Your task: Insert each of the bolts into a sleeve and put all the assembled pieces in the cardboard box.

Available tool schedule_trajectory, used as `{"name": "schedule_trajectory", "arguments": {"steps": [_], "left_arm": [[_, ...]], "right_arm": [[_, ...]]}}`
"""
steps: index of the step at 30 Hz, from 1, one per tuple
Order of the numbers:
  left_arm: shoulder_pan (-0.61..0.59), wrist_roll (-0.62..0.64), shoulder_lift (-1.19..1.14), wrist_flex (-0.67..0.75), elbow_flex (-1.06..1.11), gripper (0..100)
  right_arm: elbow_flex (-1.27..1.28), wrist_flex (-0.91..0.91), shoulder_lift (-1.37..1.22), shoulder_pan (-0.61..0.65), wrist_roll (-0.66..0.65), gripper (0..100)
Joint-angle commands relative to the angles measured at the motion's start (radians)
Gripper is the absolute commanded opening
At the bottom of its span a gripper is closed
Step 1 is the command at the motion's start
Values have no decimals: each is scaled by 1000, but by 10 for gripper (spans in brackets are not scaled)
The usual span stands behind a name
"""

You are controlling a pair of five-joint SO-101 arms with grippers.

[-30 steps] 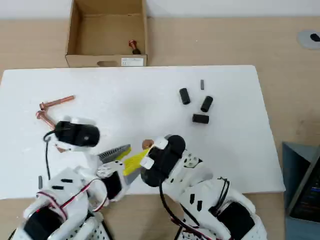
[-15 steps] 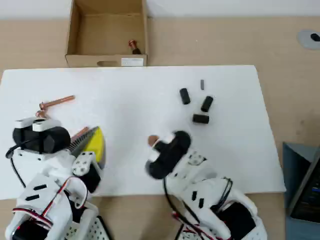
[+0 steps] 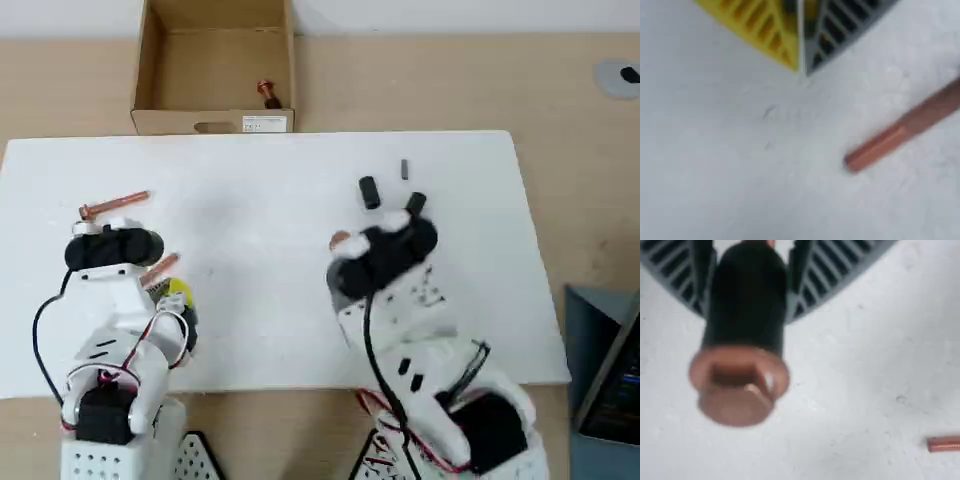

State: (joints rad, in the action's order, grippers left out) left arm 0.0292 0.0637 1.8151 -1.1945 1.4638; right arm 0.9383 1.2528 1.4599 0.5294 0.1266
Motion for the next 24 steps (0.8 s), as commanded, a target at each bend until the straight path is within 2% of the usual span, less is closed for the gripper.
{"name": "schedule_trajectory", "arguments": {"steps": [1,8,17,24], "left_arm": [[-31,-34,7,71,71,2],[-121,-75,7,204,203,2],[-149,-78,7,206,204,2],[-149,-75,7,204,201,2]], "right_arm": [[-197,-38,-211,-18,35,9],[-423,-120,-561,-19,31,9],[-677,-345,-970,-21,18,9],[-888,-608,-1313,-21,-94,9]]}}
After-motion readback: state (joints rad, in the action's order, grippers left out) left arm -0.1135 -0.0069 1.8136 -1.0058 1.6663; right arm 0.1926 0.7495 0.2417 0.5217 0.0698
